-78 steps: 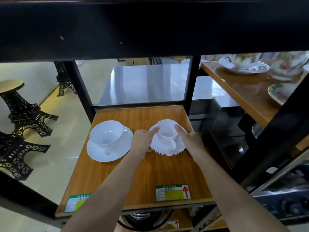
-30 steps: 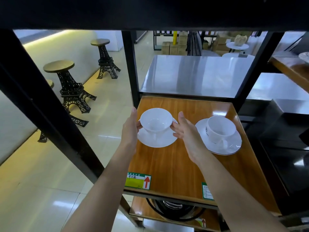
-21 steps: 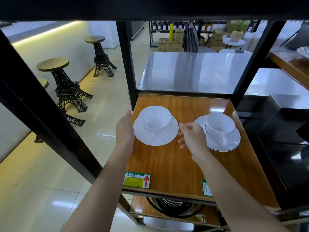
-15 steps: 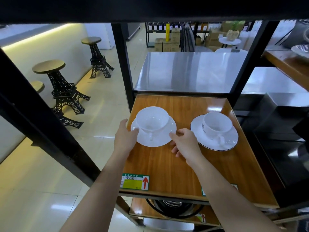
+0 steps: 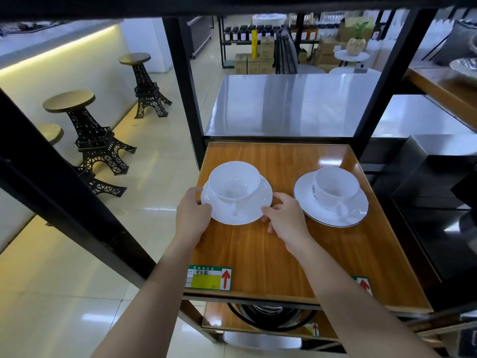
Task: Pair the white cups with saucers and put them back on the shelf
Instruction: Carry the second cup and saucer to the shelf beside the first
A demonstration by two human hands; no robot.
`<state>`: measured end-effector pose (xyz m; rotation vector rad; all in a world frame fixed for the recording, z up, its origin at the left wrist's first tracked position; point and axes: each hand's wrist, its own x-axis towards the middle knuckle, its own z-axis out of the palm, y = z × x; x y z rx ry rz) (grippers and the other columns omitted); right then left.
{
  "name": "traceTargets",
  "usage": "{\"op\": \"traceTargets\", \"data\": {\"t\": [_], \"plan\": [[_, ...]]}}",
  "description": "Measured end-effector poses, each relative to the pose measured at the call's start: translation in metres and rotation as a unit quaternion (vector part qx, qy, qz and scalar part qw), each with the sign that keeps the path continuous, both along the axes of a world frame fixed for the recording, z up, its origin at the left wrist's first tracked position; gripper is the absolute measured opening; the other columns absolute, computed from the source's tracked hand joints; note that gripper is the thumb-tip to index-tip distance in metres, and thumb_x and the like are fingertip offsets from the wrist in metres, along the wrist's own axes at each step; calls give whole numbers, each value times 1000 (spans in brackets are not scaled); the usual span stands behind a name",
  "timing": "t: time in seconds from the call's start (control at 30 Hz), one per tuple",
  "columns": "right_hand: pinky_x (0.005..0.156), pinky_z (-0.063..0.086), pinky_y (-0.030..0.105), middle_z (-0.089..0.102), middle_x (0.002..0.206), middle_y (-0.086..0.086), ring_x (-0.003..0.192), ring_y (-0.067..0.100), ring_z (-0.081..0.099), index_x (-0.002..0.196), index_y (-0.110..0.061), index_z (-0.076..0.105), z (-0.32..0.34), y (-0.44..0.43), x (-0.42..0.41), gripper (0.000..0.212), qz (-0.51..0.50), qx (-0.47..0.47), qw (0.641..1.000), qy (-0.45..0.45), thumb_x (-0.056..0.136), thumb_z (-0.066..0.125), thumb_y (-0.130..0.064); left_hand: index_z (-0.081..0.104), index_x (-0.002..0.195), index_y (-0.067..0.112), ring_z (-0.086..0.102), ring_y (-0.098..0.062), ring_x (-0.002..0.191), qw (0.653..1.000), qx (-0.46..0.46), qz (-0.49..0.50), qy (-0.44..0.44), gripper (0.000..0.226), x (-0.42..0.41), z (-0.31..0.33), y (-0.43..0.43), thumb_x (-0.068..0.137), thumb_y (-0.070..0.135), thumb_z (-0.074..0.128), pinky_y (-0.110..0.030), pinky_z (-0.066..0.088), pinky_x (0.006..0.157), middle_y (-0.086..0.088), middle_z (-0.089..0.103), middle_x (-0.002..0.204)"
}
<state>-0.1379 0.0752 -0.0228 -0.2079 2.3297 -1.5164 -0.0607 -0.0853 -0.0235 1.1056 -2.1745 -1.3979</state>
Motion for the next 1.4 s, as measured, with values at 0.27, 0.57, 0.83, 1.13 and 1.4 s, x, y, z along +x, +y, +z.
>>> {"op": "traceTargets", "data": {"t": [0.27, 0.57, 0.83, 1.13, 1.4], "plan": [[48, 41, 18, 64, 81, 5, 56, 10, 55, 119, -18, 49, -2, 1, 1, 36, 3, -8, 1000, -4, 85, 61, -18, 48, 127, 22, 55, -15, 83, 1000, -4, -16, 9, 42, 3, -3, -1, 87, 12, 54, -22, 42, 57, 5, 54, 91], [49, 41, 20, 63, 80, 6, 59, 11, 55, 117, -17, 49, -2, 5, 2, 34, -2, -25, 1000, -5, 85, 59, -14, 48, 131, 24, 55, -19, 95, 999, -10, -53, 6, 42, 8, 1, 0, 91, 16, 53, -29, 46, 73, -2, 60, 111], [46, 39, 18, 64, 84, 6, 58, 10, 54, 121, -15, 49, 0, 8, 4, 35, -9, -15, 1000, 6, 87, 58, -17, 47, 134, 27, 56, -24, 108, 996, -27, -90, -1, 41, 13, 0, 1, 94, 29, 51, -41, 48, 90, -5, 61, 124], [40, 37, 17, 64, 81, 5, 53, 11, 53, 129, -13, 45, 10, 22, 10, 43, -30, -10, 999, 27, 91, 53, -32, 42, 135, 19, 53, -17, 97, 995, -73, -71, -15, 46, 13, 1, -1, 93, 32, 52, -33, 44, 80, -8, 60, 122], [37, 34, 7, 65, 76, -4, 55, 6, 56, 113, -17, 57, 50, 74, 30, 26, 4, 30, 990, 139, 91, 52, -30, 49, 130, 10, 53, -28, 113, 977, -212, -3, 11, 43, 35, 32, 19, 91, 27, 54, -41, 43, 92, -14, 54, 127]]}}
